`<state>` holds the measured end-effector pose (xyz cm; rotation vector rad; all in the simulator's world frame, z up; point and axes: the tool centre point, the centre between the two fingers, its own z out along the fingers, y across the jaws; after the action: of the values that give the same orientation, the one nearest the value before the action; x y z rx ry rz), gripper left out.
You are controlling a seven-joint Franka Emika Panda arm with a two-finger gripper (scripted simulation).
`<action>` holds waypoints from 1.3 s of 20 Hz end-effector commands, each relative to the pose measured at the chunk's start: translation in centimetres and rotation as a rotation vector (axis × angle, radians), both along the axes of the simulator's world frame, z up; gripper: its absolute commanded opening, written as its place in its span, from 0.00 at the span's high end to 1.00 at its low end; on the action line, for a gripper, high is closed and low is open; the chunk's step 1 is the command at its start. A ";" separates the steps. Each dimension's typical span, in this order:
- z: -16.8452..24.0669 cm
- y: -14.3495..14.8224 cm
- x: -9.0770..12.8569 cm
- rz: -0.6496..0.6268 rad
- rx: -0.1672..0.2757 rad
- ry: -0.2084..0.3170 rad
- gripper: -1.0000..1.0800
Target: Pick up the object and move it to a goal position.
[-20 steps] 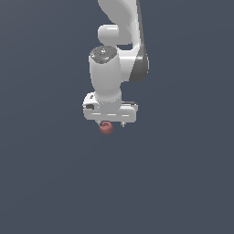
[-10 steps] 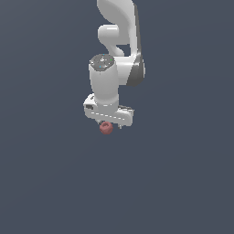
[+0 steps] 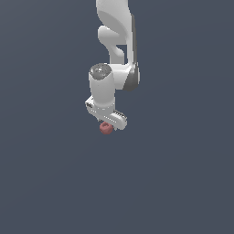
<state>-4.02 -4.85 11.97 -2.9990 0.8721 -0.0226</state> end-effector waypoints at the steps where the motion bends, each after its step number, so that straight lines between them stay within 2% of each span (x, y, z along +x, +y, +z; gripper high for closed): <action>1: -0.8 -0.4 -0.8 -0.064 -0.003 0.006 0.04; 11: -2.7 -1.2 -2.6 -0.207 -0.011 0.019 0.04; 19: -3.1 -1.2 -2.8 -0.214 -0.011 0.020 0.04; 26: -6.0 -1.3 -2.9 -0.218 -0.012 0.021 0.04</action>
<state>-6.85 -6.10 6.80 -2.9036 1.1989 -0.0008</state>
